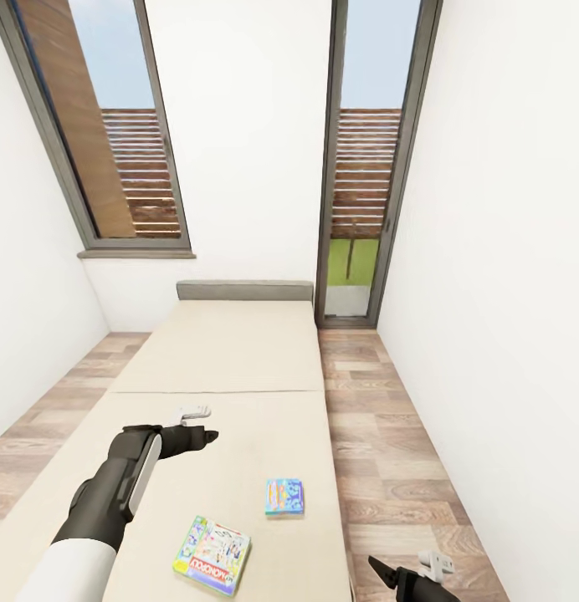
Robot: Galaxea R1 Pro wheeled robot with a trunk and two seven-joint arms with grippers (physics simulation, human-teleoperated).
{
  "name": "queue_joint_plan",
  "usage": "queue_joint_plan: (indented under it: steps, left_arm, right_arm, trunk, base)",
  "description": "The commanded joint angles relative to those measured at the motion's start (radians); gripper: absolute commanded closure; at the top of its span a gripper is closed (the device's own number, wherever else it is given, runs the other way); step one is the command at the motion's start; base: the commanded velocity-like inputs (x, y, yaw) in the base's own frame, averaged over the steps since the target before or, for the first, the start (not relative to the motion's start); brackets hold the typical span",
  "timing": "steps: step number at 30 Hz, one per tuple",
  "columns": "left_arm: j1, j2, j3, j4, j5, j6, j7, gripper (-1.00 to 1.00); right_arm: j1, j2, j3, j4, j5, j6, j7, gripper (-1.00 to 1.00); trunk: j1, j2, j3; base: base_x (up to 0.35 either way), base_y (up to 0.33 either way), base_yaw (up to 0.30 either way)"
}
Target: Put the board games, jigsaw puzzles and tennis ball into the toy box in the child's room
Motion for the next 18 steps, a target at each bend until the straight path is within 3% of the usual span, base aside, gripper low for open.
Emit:
queue_joint_plan:
  steps: [1,12,18]
  left_arm:
    - [-0.001,0.0,0.001,-0.001,-0.001,0.005,-0.004,-1.0]
    - [-0.001,-0.001,0.001,0.007,0.0,0.006,-0.003,-1.0]
    - [-0.002,-0.003,-0.019,0.087,-0.002,0.005,0.003,-1.0]
  right_arm:
    - [-0.001,0.0,-0.002,0.0,-0.009,0.01,0.003,-1.0]
    - [-0.001,0.0,-0.002,0.0,-0.009,0.01,0.002,-1.0]
    - [-0.001,0.0,-0.002,0.0,-0.009,0.012,-0.009,-1.0]
  trunk:
    - [0.001,-0.002,-0.002]
    - [0.001,-0.002,-0.003]
    - [0.001,-0.002,-0.01]
  base:
    - [0.016,0.003,0.0]
    - [0.003,0.001,0.0]
    - [0.0,0.0,0.0]
